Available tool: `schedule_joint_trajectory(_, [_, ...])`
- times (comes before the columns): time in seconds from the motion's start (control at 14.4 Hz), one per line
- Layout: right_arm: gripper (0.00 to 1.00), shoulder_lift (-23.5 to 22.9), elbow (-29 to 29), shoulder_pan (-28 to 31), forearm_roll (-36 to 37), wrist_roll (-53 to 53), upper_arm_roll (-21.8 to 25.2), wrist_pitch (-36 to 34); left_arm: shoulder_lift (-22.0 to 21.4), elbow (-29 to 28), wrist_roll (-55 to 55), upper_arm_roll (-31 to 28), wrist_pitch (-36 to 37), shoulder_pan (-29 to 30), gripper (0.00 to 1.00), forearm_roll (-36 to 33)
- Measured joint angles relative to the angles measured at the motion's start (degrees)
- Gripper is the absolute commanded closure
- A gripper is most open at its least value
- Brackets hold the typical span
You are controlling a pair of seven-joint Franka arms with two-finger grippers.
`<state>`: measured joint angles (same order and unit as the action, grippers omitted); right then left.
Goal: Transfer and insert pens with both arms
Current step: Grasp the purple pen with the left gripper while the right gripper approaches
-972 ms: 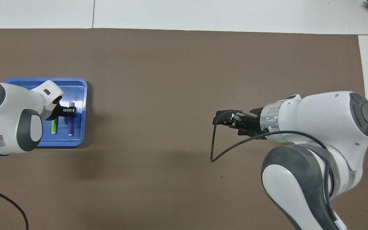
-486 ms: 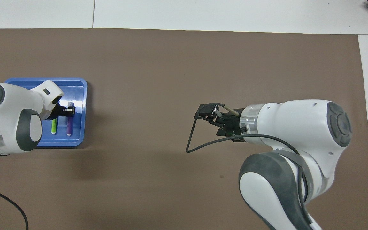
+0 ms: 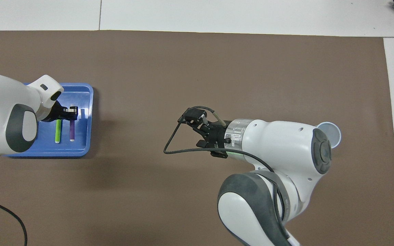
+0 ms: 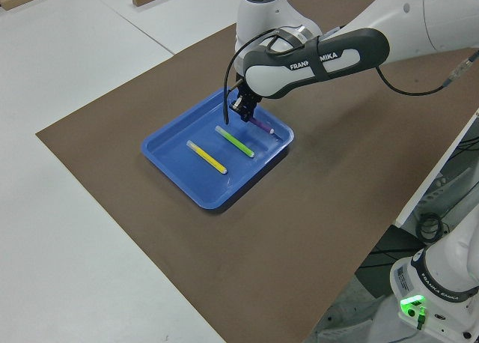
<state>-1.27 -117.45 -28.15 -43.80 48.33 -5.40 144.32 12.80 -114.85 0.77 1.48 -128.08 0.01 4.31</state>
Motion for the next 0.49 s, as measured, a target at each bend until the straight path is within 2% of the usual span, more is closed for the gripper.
schedule_joint_trajectory(0.28, [0.0,-0.78,0.01,-1.67,-0.25,5.19,0.02,5.26,-1.94,2.5,6.11,0.16,6.41,-1.42,1.0,0.06])
schedule_joint_trajectory(0.49, [0.0,-1.17,0.05,-2.56,-5.08,5.71,0.01,7.53,-5.13,3.75,12.47,0.24,12.46,-1.64,1.0,2.32])
